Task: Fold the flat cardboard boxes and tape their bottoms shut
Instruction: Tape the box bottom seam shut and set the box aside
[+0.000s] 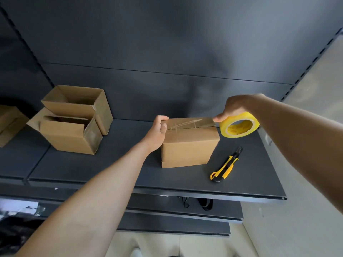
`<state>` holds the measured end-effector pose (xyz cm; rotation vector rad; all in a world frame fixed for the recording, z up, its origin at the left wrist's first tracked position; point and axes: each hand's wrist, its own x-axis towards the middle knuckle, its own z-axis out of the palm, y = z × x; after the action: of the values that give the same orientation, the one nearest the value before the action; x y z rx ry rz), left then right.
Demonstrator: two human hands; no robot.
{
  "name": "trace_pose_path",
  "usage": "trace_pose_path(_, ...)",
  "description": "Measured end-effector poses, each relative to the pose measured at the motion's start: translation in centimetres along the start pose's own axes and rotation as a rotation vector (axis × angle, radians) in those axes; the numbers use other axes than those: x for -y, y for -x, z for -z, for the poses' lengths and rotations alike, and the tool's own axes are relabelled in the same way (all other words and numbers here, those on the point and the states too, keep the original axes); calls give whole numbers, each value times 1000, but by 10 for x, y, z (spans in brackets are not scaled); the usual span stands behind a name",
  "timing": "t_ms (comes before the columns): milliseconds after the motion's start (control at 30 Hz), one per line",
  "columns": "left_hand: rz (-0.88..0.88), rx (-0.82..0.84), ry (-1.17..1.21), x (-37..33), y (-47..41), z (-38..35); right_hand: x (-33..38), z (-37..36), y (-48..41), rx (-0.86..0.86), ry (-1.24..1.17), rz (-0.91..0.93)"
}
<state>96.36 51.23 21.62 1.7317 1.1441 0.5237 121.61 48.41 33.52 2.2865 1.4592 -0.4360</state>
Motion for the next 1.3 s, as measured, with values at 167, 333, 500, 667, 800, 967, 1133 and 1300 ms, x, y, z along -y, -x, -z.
trace_pose_path(167,16,-10,7,4,-3,0,-2,-8,-15,48,-20,12)
trace_pose_path(333,19,-36,16,3,-1,-2,-5,-22,-29,100,-48,25)
trace_pose_path(500,29,-57,16,3,-2,-5,-8,-28,-44,129,-113,23)
trace_pose_path(667,63,-96,148,9,-5,-8,-11,-36,-48,200,-232,44)
trace_pose_path(800,192,-125,558,12,-6,-17,-11,-39,-48,227,-260,57)
trace_pose_path(967,315,-118,383,10,-9,-10,-7,-44,-41,251,-262,64)
trace_pose_path(1133,241,-473,-5,4,-11,1,-2,-53,-30,224,-309,80)
trace_pose_path(1300,168,-592,-218,-1,-24,5,9,-60,-17,238,-392,68)
